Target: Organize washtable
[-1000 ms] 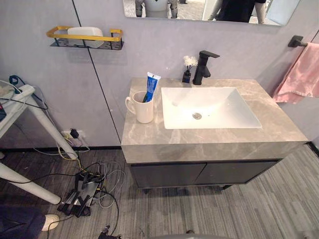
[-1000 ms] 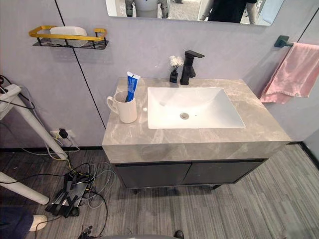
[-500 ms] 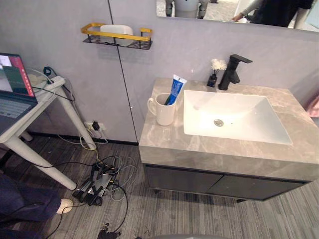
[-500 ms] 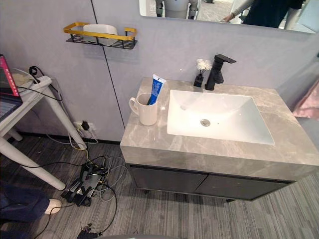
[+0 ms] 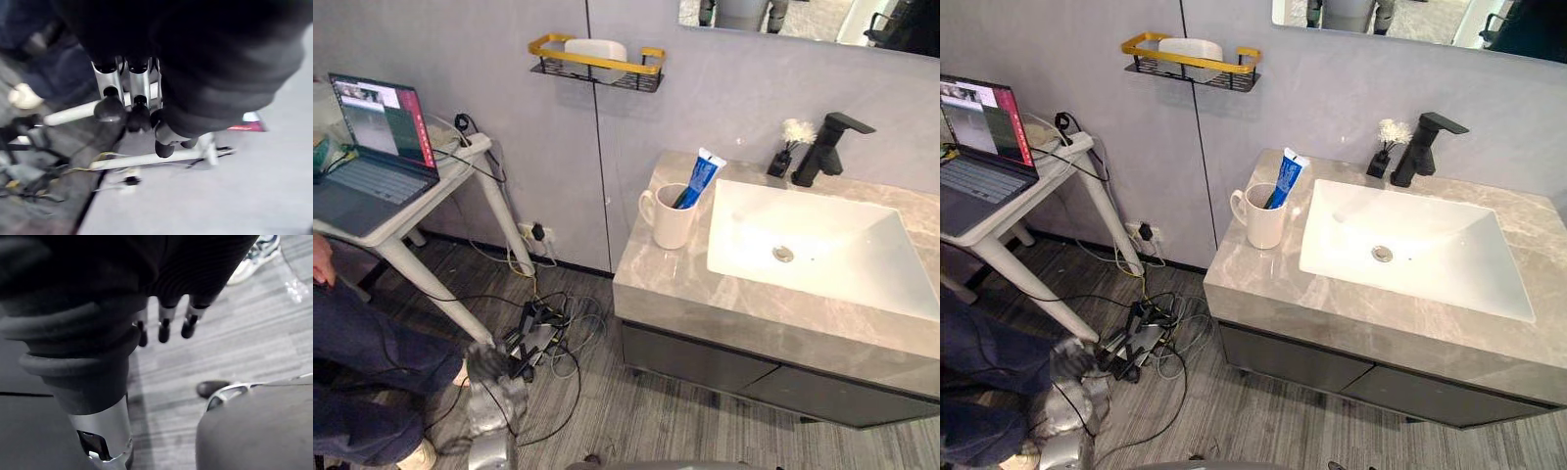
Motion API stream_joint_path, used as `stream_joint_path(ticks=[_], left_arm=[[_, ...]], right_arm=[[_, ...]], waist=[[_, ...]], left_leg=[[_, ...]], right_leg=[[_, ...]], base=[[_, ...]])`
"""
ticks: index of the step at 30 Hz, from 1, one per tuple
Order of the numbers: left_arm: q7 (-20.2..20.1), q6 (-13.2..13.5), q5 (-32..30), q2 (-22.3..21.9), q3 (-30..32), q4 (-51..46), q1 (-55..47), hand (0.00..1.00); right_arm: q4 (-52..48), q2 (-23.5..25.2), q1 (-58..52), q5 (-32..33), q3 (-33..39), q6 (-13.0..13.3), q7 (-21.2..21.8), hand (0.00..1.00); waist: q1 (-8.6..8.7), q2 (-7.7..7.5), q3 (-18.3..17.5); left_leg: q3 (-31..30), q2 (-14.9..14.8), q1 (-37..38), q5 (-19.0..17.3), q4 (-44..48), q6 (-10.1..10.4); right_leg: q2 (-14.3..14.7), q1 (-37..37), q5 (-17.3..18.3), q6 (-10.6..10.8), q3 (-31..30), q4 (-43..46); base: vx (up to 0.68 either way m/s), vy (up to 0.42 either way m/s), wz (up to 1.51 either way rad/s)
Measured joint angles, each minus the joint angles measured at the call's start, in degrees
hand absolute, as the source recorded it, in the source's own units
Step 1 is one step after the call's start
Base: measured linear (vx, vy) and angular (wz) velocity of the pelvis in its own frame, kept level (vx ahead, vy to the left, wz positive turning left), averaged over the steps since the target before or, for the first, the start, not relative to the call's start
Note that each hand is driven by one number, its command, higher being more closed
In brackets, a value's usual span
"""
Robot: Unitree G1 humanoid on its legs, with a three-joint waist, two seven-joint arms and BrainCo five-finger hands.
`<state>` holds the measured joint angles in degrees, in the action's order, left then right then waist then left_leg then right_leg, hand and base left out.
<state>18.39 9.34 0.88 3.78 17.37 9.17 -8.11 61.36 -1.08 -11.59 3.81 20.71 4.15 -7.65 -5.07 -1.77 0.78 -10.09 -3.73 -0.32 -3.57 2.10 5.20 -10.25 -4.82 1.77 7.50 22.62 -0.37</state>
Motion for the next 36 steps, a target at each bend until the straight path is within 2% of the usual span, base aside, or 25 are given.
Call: stream_joint_path(ticks=[1,2,3,4,7,8,9,10,11,12,13,15,16,19,21,30,36], left_arm=[[0.55,0.13,0.0,-1.36,-1.37,-7.59,0.02,1.0],[0.31,2.31,0.82,-2.59,-7.38,-21.3,-0.71,1.0],[-0.46,3.56,0.93,-2.58,-10.39,-26.08,-0.87,1.0],[-2.05,4.88,1.29,-2.75,-12.89,-29.02,-0.8,1.0],[-3.49,5.63,2.1,-4.38,-13.89,-30.64,-0.59,1.0],[-4.45,5.61,5.6,-3.98,-15.76,-30.67,-0.59,1.0],[-14.79,3.96,24.42,1.4,-25.92,-31.43,0.56,1.0],[-16.37,3.35,27.12,1.32,-25.83,-31.48,0.71,1.0],[-17.44,2.83,31.05,4.73,-27.69,-28.71,1.99,1.0],[-18.34,1.98,33.62,8.74,-31.41,-24.74,4.9,1.0],[-19.78,-0.52,36.71,12.15,-34.5,-21.94,7.3,1.0],[-21.54,-3.02,39.18,13.87,-35.72,-21.34,7.51,1.0],[-22.0,-3.25,39.7,13.82,-36.05,-20.33,8.2,1.0],[-22.08,-4.8,39.42,14.79,-39.6,-13.7,13.04,1.0],[-22.07,-5.78,38.53,14.21,-40.33,-11.36,14.43,1.0],[-21.75,-6.28,23.5,9.89,-41.59,-2.36,20.19,1.0],[-20.52,-6.27,18.19,9.62,-41.4,-1.68,21.1,1.0]], right_arm=[[-0.02,0.0,-0.53,-0.04,-0.52,0.25,0.01,0.0],[-0.08,-0.53,-1.19,-0.17,-2.01,0.56,0.05,0.0],[-0.17,-0.87,-1.46,-0.7,-2.87,0.79,0.08,0.0],[-0.17,-1.14,-1.54,-1.67,-3.34,0.95,0.08,0.0],[-0.1,-1.53,-1.7,-1.91,-3.83,1.07,0.1,0.0],[0.19,-1.71,-1.83,-2.18,-3.83,1.07,0.12,0.0],[0.37,-1.82,-1.94,-2.44,-4.42,0.62,0.37,0.0],[0.38,-2.11,-1.65,-2.76,-5.04,0.48,0.4,0.0],[0.61,-2.7,-1.49,-4.13,-5.53,0.05,0.45,0.0],[1.11,-3.06,-1.53,-4.39,-6.36,-0.4,0.66,0.0],[1.32,-3.47,-1.16,-4.48,-7.1,-0.77,1.51,0.0],[1.28,-3.96,-0.48,-4.62,-8.41,-0.82,2.32,0.0],[1.37,-4.17,-0.5,-4.67,-8.61,-0.86,2.59,0.0],[1.35,-4.62,-0.04,-4.68,-9.65,-1.08,2.94,0.0],[1.25,-4.73,0.1,-4.67,-10.04,-1.0,2.99,0.0],[0.12,-4.95,0.51,-4.52,-11.81,-0.84,4.05,0.0],[-0.35,-4.85,1.09,-4.53,-12.76,-0.65,4.07,0.0]], waist=[[-0.47,-0.06,-0.02],[-1.03,0.08,0.03],[-1.63,0.22,-0.01],[-1.9,0.36,-0.1],[-1.7,0.76,-0.33],[-1.85,0.74,-0.34],[-1.63,0.51,-0.45],[-1.32,0.51,-0.52],[0.41,0.54,-0.55],[0.27,0.64,-0.61],[0.49,0.8,-0.7],[1.54,0.94,-0.69],[1.96,0.9,-0.7],[2.76,1.22,-0.66],[4.4,1.48,-0.64],[4.85,1.29,0.46],[6.04,0.95,1.1]], left_leg=[[0.09,0.04,0.12,0.0,0.11,0.0],[0.78,0.12,0.57,0.0,0.38,0.0],[1.74,-0.01,0.99,0.0,0.4,0.0],[2.6,-0.09,1.05,0.0,0.59,0.0],[2.99,-0.3,0.93,-0.01,0.72,0.01],[3.38,-0.39,0.93,-0.01,0.71,0.01],[4.38,-0.36,0.96,-0.02,0.76,0.0],[4.93,-0.39,0.88,-0.02,0.8,-0.01],[5.69,-0.59,0.76,-0.02,0.84,-0.02],[5.66,-0.6,0.87,-0.02,0.83,-0.02],[5.93,-0.71,1.0,-0.03,0.82,-0.01],[6.7,-0.96,1.03,-0.05,0.74,0.01],[7.59,-1.25,1.07,-0.12,0.71,0.09],[8.98,-1.96,1.08,-0.23,0.72,0.26],[9.09,-2.28,1.1,-0.3,0.71,0.36],[12.07,-3.34,1.05,-0.63,0.04,0.81],[13.62,-3.31,1.01,-0.9,-0.21,0.91]], right_leg=[[-0.22,0.15,0.46,0.06,-0.03,0.81],[-0.63,0.19,1.24,0.18,-0.21,2.2],[-0.64,0.2,1.32,0.15,-0.77,2.47],[-0.63,0.2,1.35,0.1,-1.0,2.64],[-0.53,0.89,1.43,-0.03,-1.49,3.2],[-0.44,1.19,1.42,-0.04,-2.13,3.24],[-0.45,1.57,0.85,0.0,-3.19,2.97],[-0.38,2.02,0.55,-0.09,-3.86,2.82],[0.32,1.16,-1.85,-0.34,-4.25,-0.78],[0.49,0.77,-2.38,-0.33,-4.11,-1.79],[0.64,0.61,-2.74,-0.51,-4.3,-2.33],[1.04,0.61,-3.52,-0.67,-5.16,-3.54],[1.32,0.89,-4.0,-0.87,-5.91,-4.13],[2.12,1.18,-4.92,-1.27,-7.43,-5.22],[2.48,1.5,-4.93,-1.29,-7.69,-5.24],[3.53,3.9,-5.6,-1.9,-10.94,-5.52],[3.51,4.81,-5.93,-1.61,-12.41,-5.53]], base=[[-0.02,0.022,0.03],[-0.03,0.034,-0.08],[-0.05,0.033,-0.14],[-0.04,0.018,-0.16],[-0.04,0.003,-0.1],[-0.07,0.021,-0.27],[-0.07,0.027,-0.35],[-0.07,0.031,-0.44],[-0.05,0.006,-0.25],[-0.06,-0.002,-0.19],[-0.04,-0.007,-0.06],[-0.03,-0.003,-0.25],[-0.03,-0.01,-0.37],[-0.03,-0.019,-0.31],[-0.01,-0.018,-0.12],[0.0,-0.006,-0.18],[0.02,0.009,-0.14]])
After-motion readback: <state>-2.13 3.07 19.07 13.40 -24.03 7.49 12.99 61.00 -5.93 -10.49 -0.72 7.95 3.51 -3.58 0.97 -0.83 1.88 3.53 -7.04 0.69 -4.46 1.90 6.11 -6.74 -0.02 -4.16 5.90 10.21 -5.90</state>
